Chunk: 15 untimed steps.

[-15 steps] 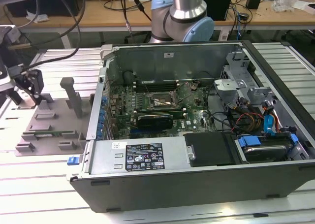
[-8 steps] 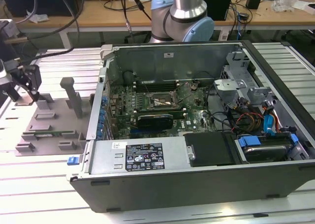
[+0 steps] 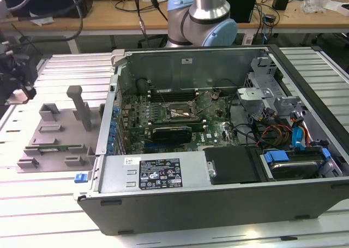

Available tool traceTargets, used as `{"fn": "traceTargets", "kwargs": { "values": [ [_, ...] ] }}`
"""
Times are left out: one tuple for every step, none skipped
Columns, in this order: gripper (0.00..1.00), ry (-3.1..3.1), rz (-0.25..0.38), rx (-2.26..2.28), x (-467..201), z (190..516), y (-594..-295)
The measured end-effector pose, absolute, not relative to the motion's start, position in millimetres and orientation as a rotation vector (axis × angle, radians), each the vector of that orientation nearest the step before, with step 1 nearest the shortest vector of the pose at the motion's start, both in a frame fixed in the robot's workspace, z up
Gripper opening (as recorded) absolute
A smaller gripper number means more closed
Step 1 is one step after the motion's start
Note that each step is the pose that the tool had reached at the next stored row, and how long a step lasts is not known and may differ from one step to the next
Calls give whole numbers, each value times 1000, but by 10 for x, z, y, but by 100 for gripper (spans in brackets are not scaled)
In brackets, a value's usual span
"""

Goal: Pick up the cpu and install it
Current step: 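Pick up the cpu and move it towards the insertion slot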

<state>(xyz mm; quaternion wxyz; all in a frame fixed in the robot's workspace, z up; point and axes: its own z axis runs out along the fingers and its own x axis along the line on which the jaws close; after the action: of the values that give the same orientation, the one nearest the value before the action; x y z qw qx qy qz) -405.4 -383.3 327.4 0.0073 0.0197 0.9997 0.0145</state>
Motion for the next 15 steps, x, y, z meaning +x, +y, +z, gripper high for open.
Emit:
{"fn": "traceTargets", "kwargs": {
  "values": [
    [55, 3126, 45, 61, -4054, 3348, -3833],
    [55, 3126, 44, 61, -4054, 3418, -3832],
    [55, 3125, 44, 61, -4054, 3465, -3832],
    [55, 3125, 44, 61, -4054, 3502, -3832],
    [55, 3124, 44, 61, -4054, 3569, -3832],
    [55, 3124, 44, 61, -4053, 3627, -3832],
    [55, 3124, 44, 61, -4054, 3668, -3832],
    [55, 3124, 44, 61, -4054, 3713, -3832],
    [55, 3124, 44, 61, -4054, 3768, -3832],
    [55, 3124, 44, 61, -4054, 3841, -3832],
    [55, 3124, 44, 61, -4054, 3877, -3832],
    [55, 3124, 44, 61, -4054, 3912, -3832],
    [55, 3124, 44, 61, -4054, 3941, -3832],
    [55, 3124, 44, 61, -4054, 3942, -3832],
    [55, 3124, 43, 61, -4054, 3943, -3832]
  ]
}}
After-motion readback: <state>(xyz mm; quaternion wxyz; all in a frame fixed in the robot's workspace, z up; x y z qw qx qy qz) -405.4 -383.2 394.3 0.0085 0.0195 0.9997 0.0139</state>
